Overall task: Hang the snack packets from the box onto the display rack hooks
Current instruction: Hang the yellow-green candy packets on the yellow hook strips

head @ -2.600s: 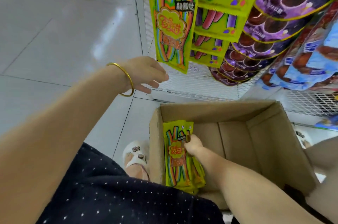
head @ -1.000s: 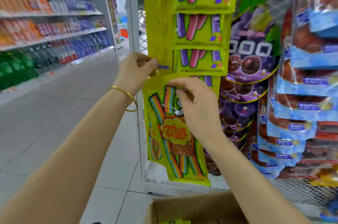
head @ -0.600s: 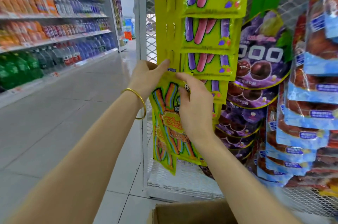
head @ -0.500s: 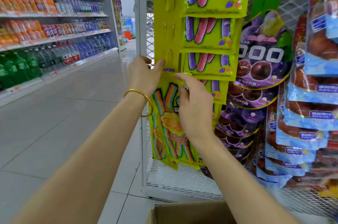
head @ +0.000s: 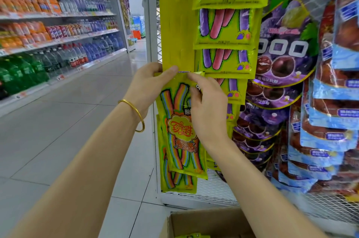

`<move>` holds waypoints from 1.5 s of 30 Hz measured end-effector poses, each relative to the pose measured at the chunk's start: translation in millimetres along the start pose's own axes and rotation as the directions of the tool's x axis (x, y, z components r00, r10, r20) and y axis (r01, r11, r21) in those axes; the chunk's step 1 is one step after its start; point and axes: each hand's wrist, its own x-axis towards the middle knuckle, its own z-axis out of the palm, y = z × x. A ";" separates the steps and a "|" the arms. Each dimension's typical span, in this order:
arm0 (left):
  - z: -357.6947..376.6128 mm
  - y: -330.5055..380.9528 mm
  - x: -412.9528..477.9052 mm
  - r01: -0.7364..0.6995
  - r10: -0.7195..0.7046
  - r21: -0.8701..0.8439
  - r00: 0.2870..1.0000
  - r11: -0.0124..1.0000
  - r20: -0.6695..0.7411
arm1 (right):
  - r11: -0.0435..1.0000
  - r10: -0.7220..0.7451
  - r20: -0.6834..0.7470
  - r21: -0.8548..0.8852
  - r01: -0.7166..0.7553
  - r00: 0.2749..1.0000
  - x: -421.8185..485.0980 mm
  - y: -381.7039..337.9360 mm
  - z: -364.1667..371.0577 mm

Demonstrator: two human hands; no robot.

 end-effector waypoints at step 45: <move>-1.4 -9.7 -15.1 0.075 -0.019 -0.259 0.977 0.963 0.213 | 0.989 0.022 0.101 -0.146 -0.008 0.995 -25.7 16.2 -4.6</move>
